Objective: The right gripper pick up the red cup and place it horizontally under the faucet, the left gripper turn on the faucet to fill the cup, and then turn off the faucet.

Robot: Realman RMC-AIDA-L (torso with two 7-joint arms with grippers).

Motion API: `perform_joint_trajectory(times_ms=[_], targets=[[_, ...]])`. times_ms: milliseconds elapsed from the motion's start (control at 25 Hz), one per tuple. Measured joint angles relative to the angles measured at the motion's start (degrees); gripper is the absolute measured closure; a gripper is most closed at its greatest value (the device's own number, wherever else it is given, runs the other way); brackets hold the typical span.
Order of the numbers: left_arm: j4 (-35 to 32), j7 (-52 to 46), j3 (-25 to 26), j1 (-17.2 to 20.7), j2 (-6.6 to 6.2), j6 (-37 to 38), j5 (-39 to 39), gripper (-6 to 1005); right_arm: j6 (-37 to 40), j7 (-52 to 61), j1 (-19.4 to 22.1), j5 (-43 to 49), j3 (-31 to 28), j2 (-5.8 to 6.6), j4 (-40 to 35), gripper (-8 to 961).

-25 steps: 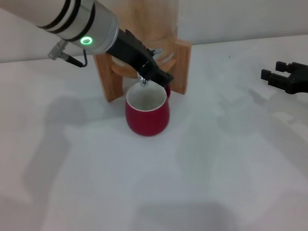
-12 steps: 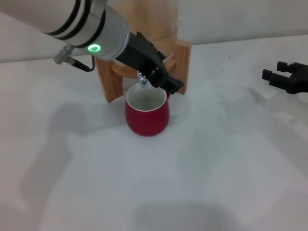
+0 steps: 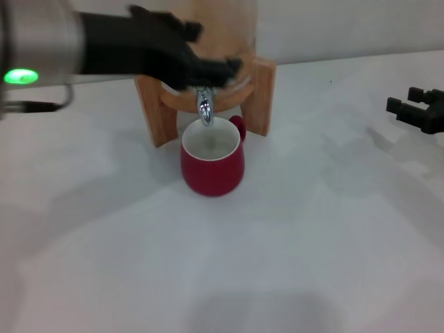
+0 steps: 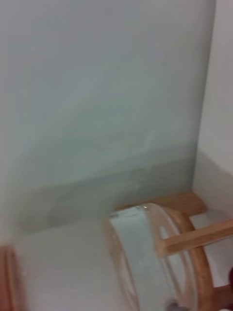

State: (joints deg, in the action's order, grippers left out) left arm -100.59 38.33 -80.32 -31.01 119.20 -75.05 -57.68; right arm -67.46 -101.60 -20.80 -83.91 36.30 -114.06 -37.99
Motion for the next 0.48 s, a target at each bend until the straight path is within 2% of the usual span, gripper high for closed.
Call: perform_joint_trajectory(times_ms=[40,160,280,400,480], targets=[[-0.3,0.1,1.2,0.9,-0.03,0.0,-1.7,215,-0.4,0.0,0.0,-0.1,-0.4,-0.08,-0.1,377],[0.9,3.3,9.8,7.2,-0.17,-0.5,-14.5,215,-1.7,0.0,0.1,-0.2,-1.3,-0.27,-0.3,377],[5.9,8.6,18.2,13.9,-0.15,-2.0,-27.5,215,-2.7,-0.1,0.1,-0.3,-1.5,-0.37,-0.4,377],[10.8,11.8,22.7,16.9,-0.14,-3.5,-32.2,215,-4.3,-0.7,0.7,-1.4,-1.9,-0.42,-0.4,377],[16.7,15.1,26.4,18.8,-0.13,-4.5,-34.6,215,-5.6,-1.3,1.4,-2.3,-2.3,-0.56,-0.4,377]])
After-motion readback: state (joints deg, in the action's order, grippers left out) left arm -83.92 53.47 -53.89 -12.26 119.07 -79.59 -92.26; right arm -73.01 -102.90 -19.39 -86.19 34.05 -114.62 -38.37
